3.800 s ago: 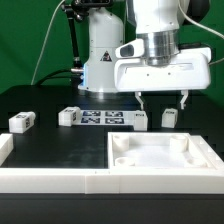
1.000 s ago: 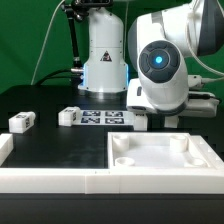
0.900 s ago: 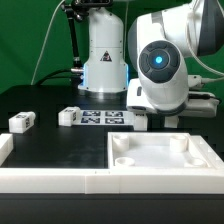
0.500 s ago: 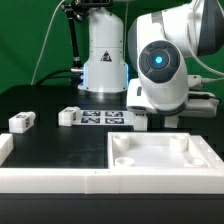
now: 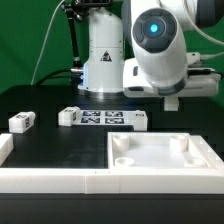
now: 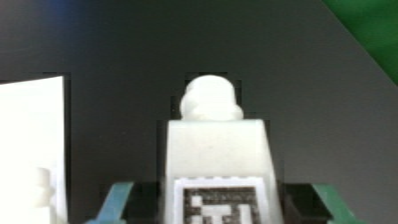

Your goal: Assemble one leg

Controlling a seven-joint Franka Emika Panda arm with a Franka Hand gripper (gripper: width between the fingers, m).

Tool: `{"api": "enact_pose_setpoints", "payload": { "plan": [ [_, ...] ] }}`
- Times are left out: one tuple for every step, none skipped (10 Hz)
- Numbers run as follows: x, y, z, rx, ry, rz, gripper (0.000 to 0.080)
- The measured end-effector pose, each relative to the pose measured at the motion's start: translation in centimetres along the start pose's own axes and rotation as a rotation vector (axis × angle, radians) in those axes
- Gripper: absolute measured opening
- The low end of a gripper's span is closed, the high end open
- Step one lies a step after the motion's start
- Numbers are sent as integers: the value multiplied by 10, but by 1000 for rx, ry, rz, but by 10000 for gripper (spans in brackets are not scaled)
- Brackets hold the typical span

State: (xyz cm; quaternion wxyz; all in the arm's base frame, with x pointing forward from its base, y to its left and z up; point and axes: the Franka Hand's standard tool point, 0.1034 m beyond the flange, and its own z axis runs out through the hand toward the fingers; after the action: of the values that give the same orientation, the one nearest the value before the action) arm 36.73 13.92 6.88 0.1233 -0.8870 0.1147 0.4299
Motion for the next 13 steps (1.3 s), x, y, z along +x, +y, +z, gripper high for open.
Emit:
{"api": "enact_pose_setpoints", "payload": {
  "plan": [
    [1, 0, 2, -1, 7, 0, 288],
    [5, 0, 3, 0, 42, 0, 288],
    [12, -3, -1, 2, 147, -3, 288],
    [12, -2, -3, -2, 249, -11, 288],
    [10, -1, -1, -8, 297, -15, 288],
    [17, -1, -5, -11, 395, -27, 288],
    [20, 10, -12, -46, 491, -73, 288],
    [17, 21, -23, -82, 540, -112, 288],
    [20, 25, -40, -105, 634, -141, 288],
    [18, 29, -52, -111, 700, -169, 288],
    [18, 29, -69, -116, 802, -188, 288],
    [15, 26, -80, -113, 880, -200, 288],
    [17, 24, -82, -107, 955, -211, 288]
  ]
}}
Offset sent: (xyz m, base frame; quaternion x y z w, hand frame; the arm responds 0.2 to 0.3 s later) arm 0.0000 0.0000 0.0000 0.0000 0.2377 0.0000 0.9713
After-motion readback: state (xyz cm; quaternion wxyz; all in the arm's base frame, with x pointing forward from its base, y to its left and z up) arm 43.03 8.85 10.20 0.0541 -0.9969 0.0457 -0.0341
